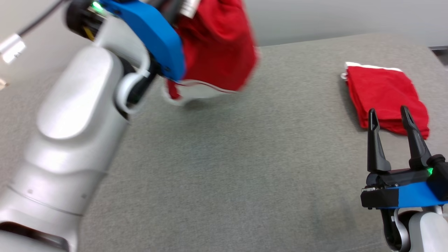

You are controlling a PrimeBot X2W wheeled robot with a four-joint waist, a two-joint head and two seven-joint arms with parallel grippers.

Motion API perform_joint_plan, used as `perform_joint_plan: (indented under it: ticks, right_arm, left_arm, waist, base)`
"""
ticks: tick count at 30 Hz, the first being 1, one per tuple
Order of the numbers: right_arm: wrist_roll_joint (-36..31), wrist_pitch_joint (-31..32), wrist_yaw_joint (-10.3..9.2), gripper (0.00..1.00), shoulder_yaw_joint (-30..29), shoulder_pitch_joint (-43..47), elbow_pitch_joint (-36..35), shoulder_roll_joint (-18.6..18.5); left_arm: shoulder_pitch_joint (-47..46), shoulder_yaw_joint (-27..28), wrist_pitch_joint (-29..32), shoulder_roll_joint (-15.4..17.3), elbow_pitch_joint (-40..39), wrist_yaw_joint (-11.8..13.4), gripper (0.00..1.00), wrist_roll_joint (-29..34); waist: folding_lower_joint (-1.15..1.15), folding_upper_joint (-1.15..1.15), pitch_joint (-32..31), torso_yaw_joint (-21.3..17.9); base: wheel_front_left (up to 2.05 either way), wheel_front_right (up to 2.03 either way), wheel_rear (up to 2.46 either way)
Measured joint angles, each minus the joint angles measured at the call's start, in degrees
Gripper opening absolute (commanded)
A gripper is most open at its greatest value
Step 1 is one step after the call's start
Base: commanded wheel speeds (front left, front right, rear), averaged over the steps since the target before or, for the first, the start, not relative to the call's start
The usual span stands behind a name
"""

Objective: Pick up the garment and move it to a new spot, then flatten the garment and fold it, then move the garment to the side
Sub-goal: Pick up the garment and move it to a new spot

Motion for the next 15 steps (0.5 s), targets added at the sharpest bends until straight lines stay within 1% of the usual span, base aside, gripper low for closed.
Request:
perform_joint_plan:
  ticks: [1,2,3,4,8,13,15]
  right_arm:
    - [0.0,0.0,0.0,1.0,0.0,0.0,0.0,0.0]
    - [0.58,-0.2,0.01,1.0,-0.07,0.24,0.35,-0.01]
    - [0.58,-0.2,0.01,1.0,-0.07,0.24,0.35,-0.01]
    - [1.02,-0.3,0.01,1.0,0.0,0.29,0.79,-0.01]
    - [1.77,-0.76,0.01,1.0,1.07,0.07,1.77,0.0]
    - [2.08,-1.27,0.01,1.0,1.81,-0.97,2.94,0.01]
    - [2.08,-1.38,0.01,1.0,1.97,-1.36,3.23,0.01]
  left_arm:
    - [0.0,0.0,0.0,0.0,0.0,0.0,0.0,0.0]
    - [2.25,0.29,0.12,-2.42,-1.02,0.0,0.0,-2.67]
    - [2.25,0.29,0.12,-2.42,-1.02,0.0,0.0,-2.67]
    - [4.7,0.05,-0.05,-4.14,-1.15,0.92,0.0,-3.53]
    - [9.9,-0.18,-3.22,-6.13,1.66,3.31,0.0,-3.94]
    - [15.22,1.33,-10.66,-6.3,10.2,6.78,0.0,-3.49]
    - [16.53,1.89,-13.68,-5.92,13.84,7.68,0.0,-3.01]
  waist:
    - [0.0,0.0,0.0,0.0]
    - [0.0,0.0,-0.41,-1.15]
    - [0.0,0.0,-0.41,-1.15]
    - [0.01,0.0,-0.21,-2.22]
    - [0.03,0.01,1.73,-3.68]
    - [0.03,0.01,4.26,-4.93]
    - [0.03,0.02,4.99,-5.19]
  base:
    - [0.0,0.0,0.0]
    - [0.0,0.0,0.0]
    - [0.0,0.0,0.0]
    - [0.0,0.0,0.0]
    - [0.0,0.0,0.0]
    - [0.0,0.0,0.0]
    - [0.0,0.0,0.0]
